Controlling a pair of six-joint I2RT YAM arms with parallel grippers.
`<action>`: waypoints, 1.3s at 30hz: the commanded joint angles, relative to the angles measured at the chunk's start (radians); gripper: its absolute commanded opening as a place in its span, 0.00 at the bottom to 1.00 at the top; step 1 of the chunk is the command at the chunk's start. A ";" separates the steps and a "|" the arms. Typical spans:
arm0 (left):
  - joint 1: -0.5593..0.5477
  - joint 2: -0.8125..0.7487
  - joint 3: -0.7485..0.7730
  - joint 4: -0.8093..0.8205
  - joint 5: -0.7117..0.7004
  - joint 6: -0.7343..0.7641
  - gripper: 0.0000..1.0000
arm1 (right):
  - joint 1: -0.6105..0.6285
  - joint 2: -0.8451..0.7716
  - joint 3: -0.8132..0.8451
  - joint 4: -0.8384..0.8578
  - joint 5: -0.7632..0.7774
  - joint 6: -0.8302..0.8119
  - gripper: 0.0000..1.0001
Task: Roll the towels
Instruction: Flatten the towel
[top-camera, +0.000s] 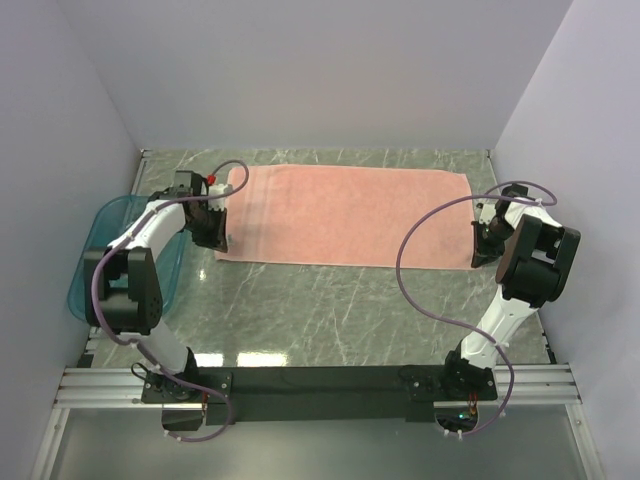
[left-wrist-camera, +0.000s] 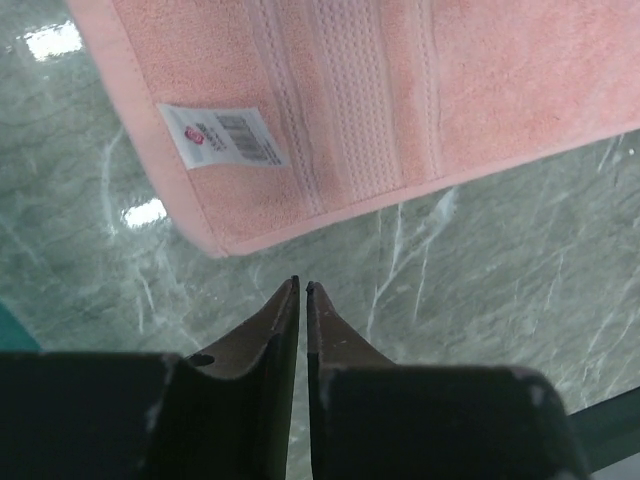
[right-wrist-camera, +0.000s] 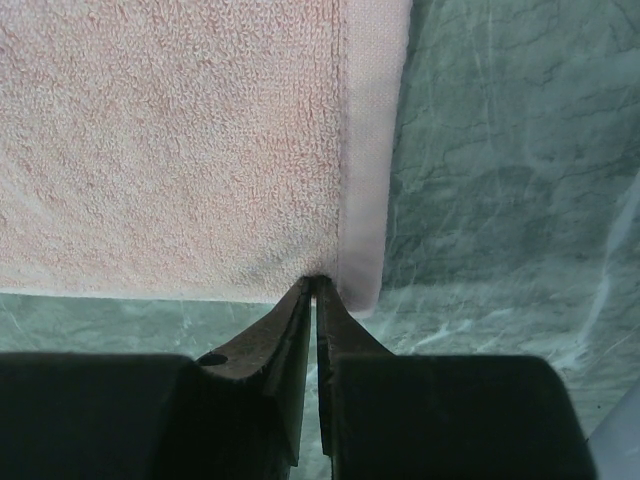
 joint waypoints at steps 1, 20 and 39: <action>-0.014 0.031 -0.004 0.065 -0.016 -0.037 0.13 | -0.004 0.025 -0.043 0.050 0.052 -0.003 0.13; -0.016 0.178 -0.048 0.105 -0.332 0.018 0.07 | 0.044 0.002 -0.073 0.116 0.319 -0.044 0.11; -0.017 0.025 -0.126 0.008 -0.222 0.052 0.09 | 0.093 -0.122 -0.112 0.020 0.298 -0.106 0.12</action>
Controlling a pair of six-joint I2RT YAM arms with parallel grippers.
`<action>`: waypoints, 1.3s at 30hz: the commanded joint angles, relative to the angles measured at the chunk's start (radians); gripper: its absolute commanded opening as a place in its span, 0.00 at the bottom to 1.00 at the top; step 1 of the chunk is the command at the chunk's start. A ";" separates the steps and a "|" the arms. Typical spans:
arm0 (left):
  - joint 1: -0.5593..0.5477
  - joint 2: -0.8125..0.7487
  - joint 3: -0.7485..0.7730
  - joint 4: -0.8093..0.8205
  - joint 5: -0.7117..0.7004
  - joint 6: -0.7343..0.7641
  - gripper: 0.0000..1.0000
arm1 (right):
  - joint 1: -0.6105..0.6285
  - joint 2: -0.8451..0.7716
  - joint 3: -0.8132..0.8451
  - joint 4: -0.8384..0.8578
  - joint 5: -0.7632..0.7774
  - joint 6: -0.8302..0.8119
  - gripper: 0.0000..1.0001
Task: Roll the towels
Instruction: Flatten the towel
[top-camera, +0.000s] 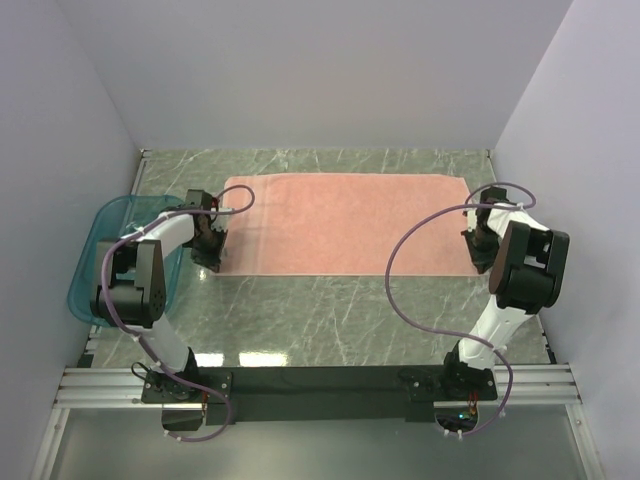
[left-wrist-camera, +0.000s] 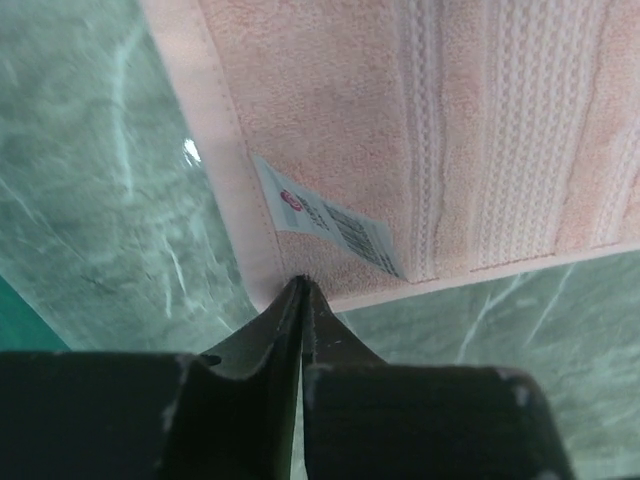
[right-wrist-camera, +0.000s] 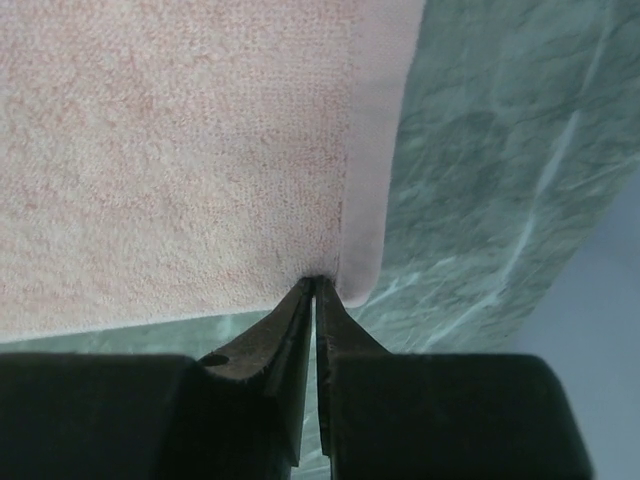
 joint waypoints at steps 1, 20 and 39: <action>0.010 -0.042 0.040 -0.110 0.018 0.041 0.11 | -0.024 -0.034 0.079 -0.123 -0.040 -0.008 0.14; 0.014 0.263 0.839 0.047 0.199 -0.095 0.48 | -0.024 0.227 0.794 0.088 -0.336 0.317 0.32; 0.031 0.505 1.029 -0.001 0.169 -0.131 0.50 | 0.037 0.700 1.190 0.197 -0.232 0.210 0.46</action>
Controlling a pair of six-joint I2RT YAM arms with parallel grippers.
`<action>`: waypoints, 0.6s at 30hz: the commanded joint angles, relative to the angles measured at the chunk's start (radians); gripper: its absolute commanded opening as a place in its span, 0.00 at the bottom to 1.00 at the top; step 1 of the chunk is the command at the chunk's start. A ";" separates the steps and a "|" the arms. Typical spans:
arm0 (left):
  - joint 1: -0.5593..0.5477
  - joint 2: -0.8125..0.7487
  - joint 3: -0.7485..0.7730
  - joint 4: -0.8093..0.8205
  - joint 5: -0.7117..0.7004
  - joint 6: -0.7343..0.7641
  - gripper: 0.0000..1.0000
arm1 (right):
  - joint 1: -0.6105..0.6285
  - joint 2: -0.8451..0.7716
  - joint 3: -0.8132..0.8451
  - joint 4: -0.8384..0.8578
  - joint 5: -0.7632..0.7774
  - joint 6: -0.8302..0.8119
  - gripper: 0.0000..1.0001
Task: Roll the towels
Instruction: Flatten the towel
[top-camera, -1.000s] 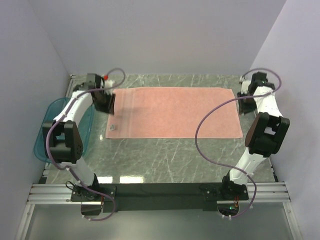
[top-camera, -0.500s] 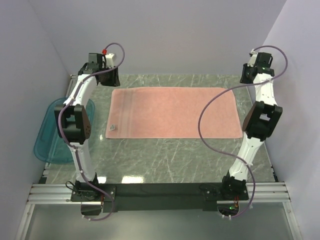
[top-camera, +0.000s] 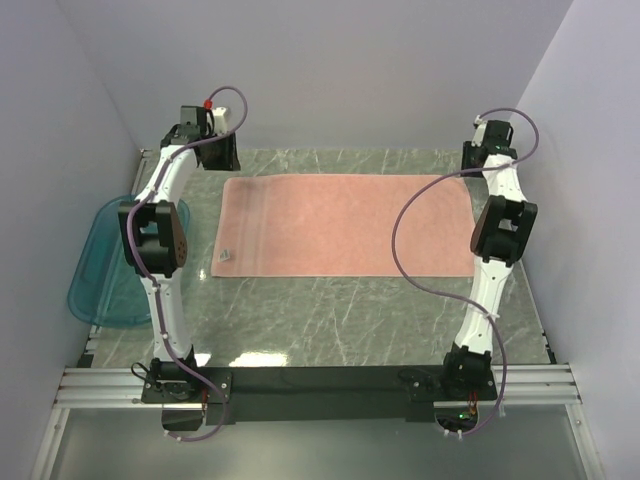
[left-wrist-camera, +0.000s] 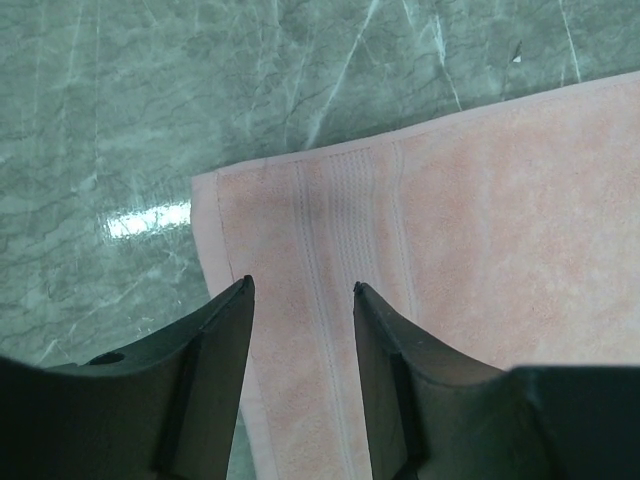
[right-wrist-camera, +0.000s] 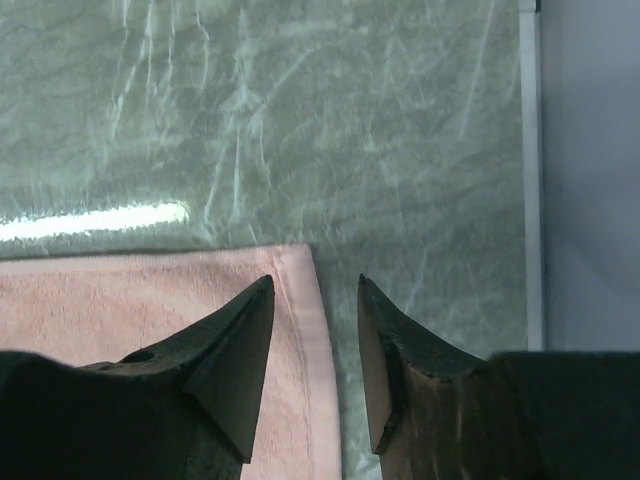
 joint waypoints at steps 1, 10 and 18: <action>0.005 0.022 0.053 -0.014 -0.018 0.010 0.51 | 0.013 0.032 0.083 0.056 0.023 -0.042 0.47; 0.016 0.059 0.099 -0.065 -0.033 0.013 0.51 | 0.054 0.064 0.117 -0.011 0.060 -0.114 0.50; 0.019 0.066 0.099 -0.089 0.002 0.022 0.49 | 0.018 -0.034 0.029 -0.112 0.071 -0.134 0.48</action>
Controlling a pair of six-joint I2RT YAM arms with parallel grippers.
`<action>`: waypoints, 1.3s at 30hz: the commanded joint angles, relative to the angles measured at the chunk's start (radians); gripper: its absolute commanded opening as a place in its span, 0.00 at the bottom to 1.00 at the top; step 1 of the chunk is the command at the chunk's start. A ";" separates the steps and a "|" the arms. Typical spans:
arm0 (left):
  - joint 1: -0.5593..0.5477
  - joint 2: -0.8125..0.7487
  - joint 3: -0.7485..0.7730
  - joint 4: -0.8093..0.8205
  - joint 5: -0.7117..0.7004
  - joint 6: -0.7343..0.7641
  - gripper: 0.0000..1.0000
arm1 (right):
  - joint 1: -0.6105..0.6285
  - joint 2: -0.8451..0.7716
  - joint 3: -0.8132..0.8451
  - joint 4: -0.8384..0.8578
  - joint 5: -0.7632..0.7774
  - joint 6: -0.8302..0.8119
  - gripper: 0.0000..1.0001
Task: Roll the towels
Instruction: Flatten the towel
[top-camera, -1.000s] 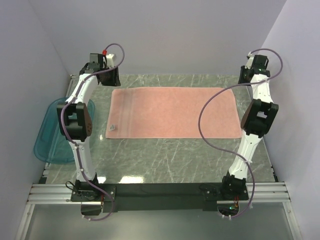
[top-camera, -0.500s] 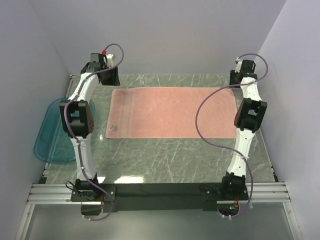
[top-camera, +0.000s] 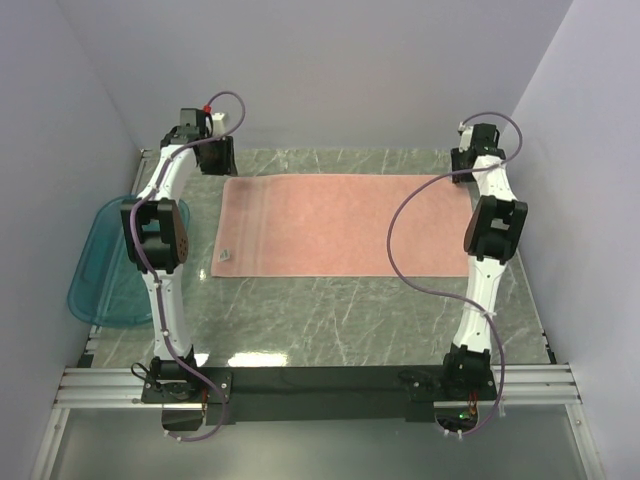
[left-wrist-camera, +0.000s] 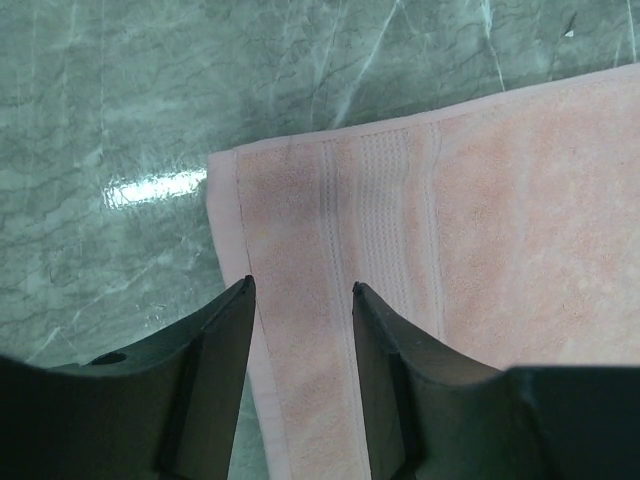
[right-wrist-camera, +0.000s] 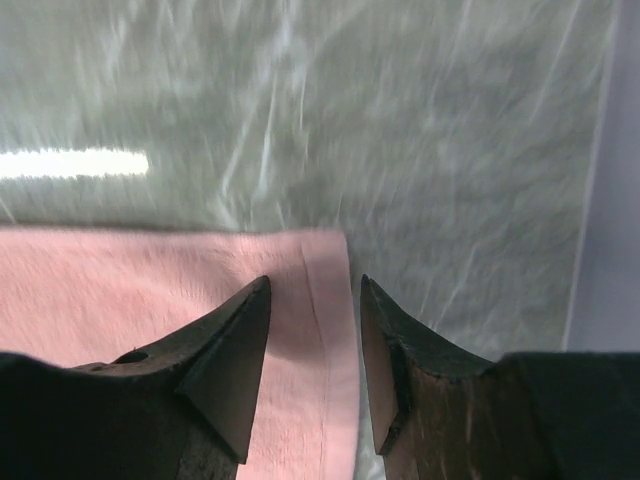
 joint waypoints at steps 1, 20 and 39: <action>0.004 -0.003 0.015 -0.019 0.026 0.023 0.49 | -0.033 -0.153 -0.069 -0.063 -0.022 -0.032 0.48; 0.002 -0.564 -0.657 -0.172 0.187 0.358 0.34 | -0.067 -0.764 -0.747 -0.382 -0.237 -0.268 0.36; -0.090 -0.529 -0.988 -0.034 -0.121 0.334 0.22 | -0.060 -0.775 -1.217 -0.133 0.031 -0.303 0.19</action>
